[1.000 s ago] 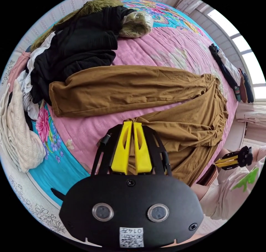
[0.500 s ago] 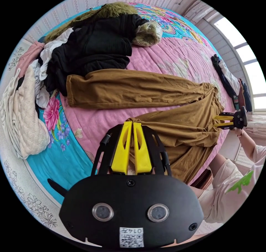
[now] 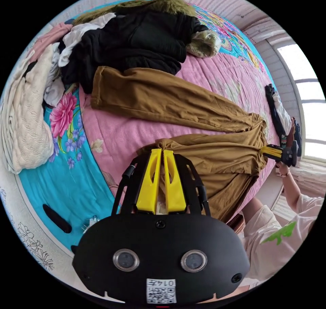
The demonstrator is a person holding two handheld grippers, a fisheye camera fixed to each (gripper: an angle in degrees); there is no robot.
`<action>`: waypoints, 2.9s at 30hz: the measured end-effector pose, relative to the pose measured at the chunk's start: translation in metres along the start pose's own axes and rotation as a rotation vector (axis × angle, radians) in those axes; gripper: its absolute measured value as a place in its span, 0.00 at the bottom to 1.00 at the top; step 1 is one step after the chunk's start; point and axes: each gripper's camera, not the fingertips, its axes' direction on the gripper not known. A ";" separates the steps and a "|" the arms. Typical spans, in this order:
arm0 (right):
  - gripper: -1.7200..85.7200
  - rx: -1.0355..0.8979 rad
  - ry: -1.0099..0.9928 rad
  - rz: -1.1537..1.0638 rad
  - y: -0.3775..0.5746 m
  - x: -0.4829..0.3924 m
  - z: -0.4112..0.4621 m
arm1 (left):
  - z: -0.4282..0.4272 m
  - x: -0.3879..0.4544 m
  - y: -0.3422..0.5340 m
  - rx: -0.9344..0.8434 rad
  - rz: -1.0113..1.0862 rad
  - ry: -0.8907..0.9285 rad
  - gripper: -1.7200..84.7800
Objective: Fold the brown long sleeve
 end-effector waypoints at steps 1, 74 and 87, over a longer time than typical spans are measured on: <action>0.06 0.012 0.008 0.015 0.002 0.002 -0.003 | 0.004 -0.004 -0.001 0.009 -0.025 0.017 0.01; 0.02 0.100 -0.201 -0.043 -0.004 0.054 -0.070 | 0.305 0.283 0.066 -0.036 0.378 0.278 0.11; 0.01 0.011 -0.060 -0.153 -0.026 0.047 -0.058 | 0.308 0.298 0.078 -0.027 0.403 0.207 0.11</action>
